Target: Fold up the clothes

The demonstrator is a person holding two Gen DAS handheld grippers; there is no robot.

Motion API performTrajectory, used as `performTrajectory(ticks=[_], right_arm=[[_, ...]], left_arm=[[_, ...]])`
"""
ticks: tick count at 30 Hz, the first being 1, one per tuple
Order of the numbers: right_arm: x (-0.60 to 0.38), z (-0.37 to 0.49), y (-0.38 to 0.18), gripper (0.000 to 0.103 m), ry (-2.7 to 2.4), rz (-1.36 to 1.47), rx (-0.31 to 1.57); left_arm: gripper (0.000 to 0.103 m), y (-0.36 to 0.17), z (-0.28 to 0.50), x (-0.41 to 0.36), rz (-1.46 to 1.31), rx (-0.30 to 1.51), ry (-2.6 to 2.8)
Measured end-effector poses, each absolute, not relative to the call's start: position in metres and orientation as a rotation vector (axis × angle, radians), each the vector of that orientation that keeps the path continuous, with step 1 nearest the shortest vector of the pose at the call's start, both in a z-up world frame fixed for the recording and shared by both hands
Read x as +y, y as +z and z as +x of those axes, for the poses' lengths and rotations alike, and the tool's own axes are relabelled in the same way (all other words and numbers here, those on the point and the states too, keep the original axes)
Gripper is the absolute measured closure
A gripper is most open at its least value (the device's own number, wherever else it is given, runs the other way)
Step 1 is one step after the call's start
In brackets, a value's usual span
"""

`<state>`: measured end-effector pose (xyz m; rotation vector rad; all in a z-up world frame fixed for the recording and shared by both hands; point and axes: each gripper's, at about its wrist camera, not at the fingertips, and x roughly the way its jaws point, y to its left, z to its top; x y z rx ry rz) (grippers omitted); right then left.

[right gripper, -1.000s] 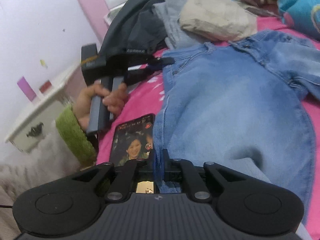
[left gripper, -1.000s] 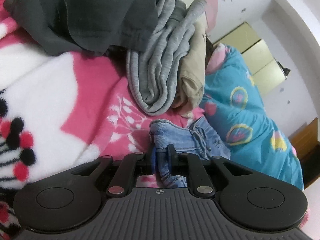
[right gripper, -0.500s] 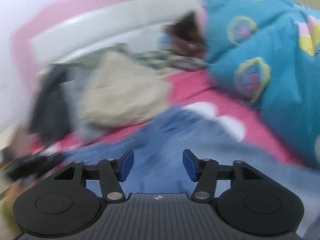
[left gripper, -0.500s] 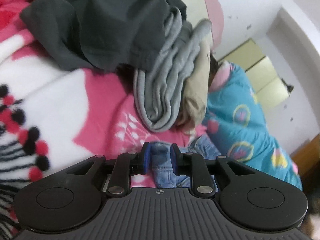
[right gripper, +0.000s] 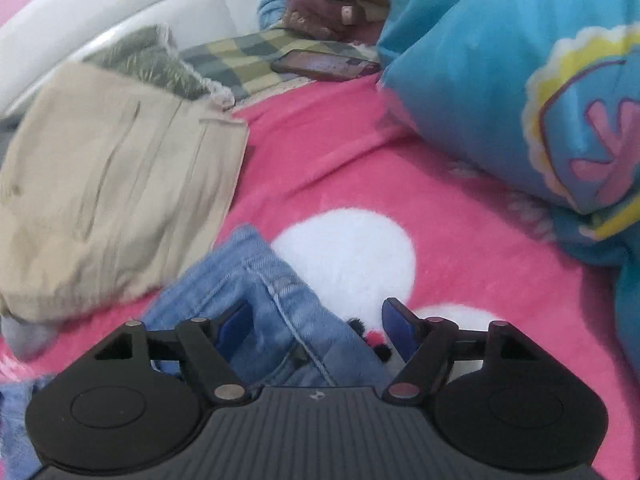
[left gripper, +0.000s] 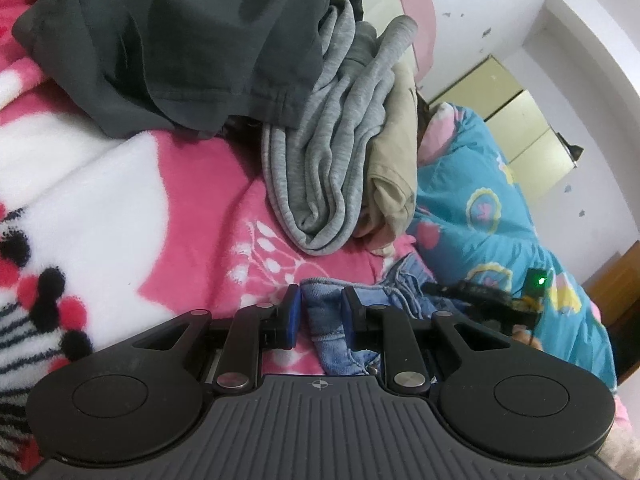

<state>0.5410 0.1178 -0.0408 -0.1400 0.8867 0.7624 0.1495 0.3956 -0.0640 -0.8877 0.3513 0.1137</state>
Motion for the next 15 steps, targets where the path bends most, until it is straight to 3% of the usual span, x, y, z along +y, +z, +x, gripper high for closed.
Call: performTrajectory(ticks=[1, 2, 3, 9, 15], right_arm=[[0.118, 0.537, -0.04, 0.044, 0.768, -0.152, 0.874], [0.118, 0.532, -0.038, 0.074, 0.776, -0.157, 0.859], [0.118, 0.528, -0.035, 0.088, 0.783, -0.162, 0.844], [0.117, 0.495, -0.007, 0.089, 0.831, -0.133, 0.571], [0.142, 0.497, -0.034, 0.088, 0.766, -0.235, 0.538]], left_arm=[[0.083, -0.065, 0.149, 0.396, -0.89, 0.349, 0.112], [0.083, -0.065, 0.148, 0.396, -0.892, 0.347, 0.112], [0.083, -0.066, 0.148, 0.396, -0.893, 0.345, 0.112], [0.083, -0.066, 0.148, 0.395, -0.896, 0.341, 0.115], [0.082, -0.067, 0.148, 0.395, -0.889, 0.343, 0.115]])
